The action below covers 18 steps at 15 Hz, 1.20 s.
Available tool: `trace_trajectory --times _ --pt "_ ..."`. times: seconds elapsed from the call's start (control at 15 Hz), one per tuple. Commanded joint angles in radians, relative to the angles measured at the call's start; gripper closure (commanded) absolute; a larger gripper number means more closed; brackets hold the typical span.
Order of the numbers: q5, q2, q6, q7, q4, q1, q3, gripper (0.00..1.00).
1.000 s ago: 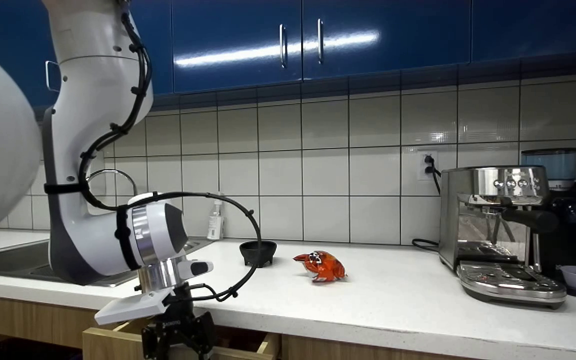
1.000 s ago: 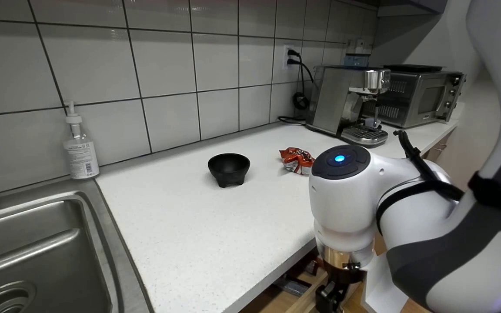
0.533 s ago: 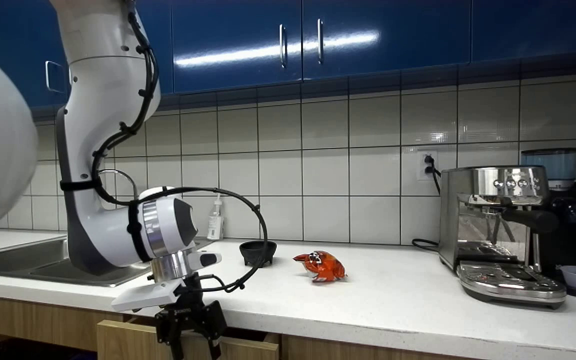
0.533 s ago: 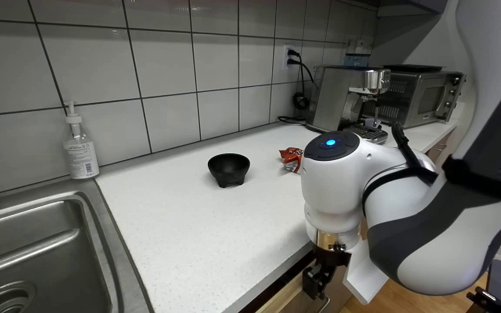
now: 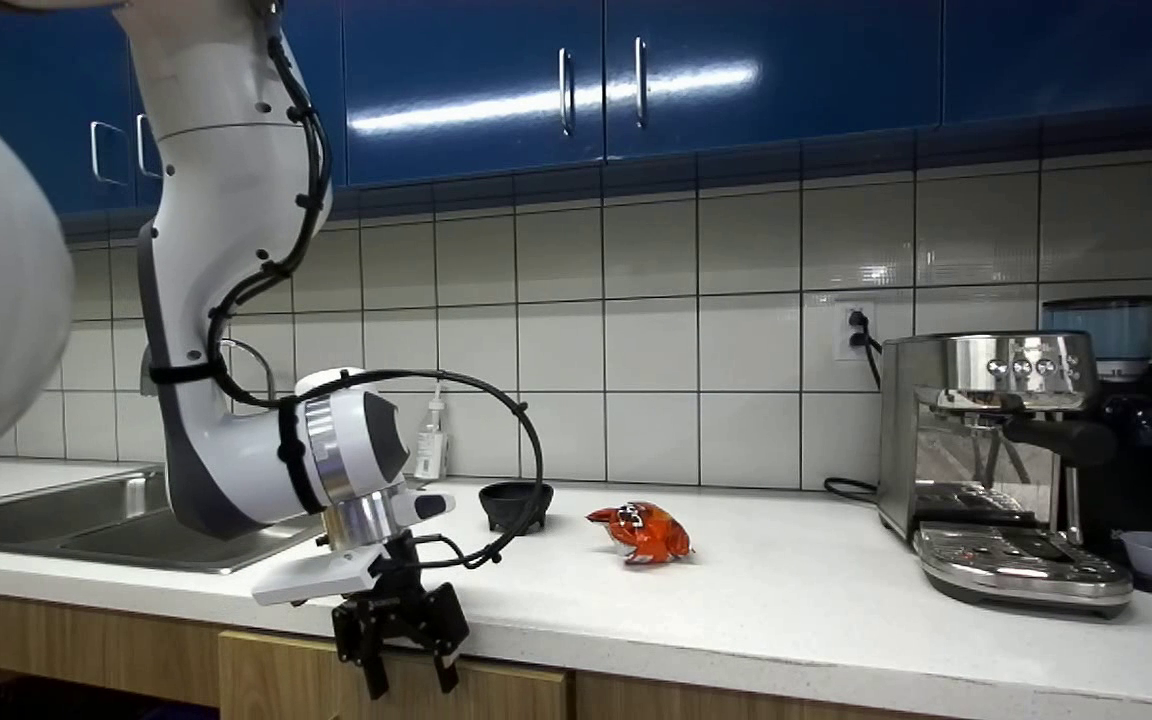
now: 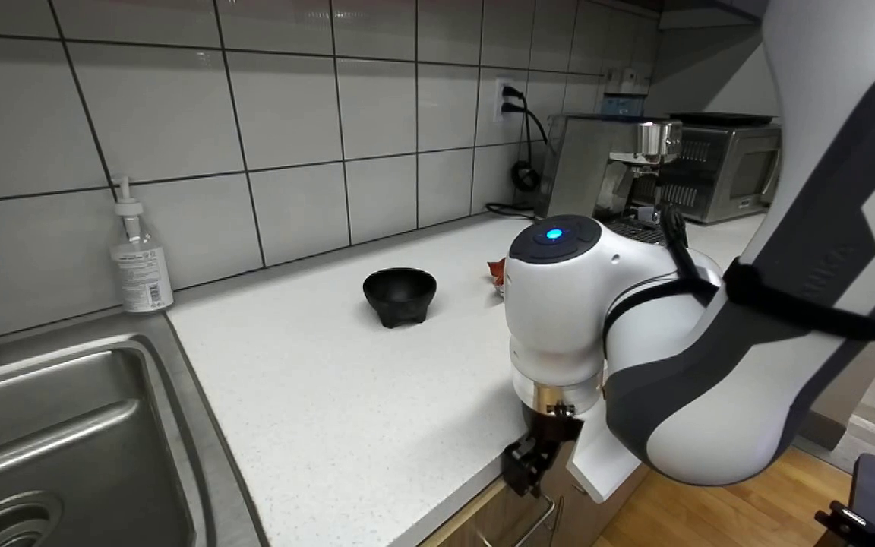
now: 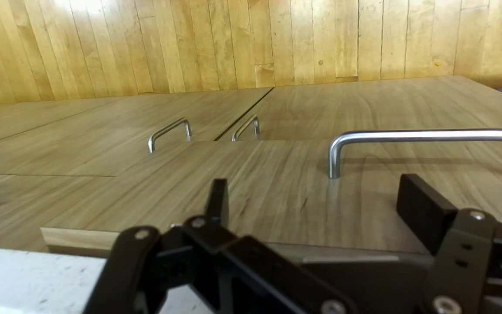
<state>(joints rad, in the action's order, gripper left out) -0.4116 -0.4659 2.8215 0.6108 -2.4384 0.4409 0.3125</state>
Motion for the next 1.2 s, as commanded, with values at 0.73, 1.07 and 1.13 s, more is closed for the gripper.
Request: trace_trajectory --times 0.73,1.07,1.13 --pt "-0.01 0.058 -0.003 -0.046 -0.022 -0.008 -0.006 0.0" --pt "-0.042 0.203 -0.02 -0.092 -0.135 -0.007 -0.009 0.0" --pt "-0.047 0.241 -0.027 -0.102 -0.163 -0.014 -0.018 0.0"
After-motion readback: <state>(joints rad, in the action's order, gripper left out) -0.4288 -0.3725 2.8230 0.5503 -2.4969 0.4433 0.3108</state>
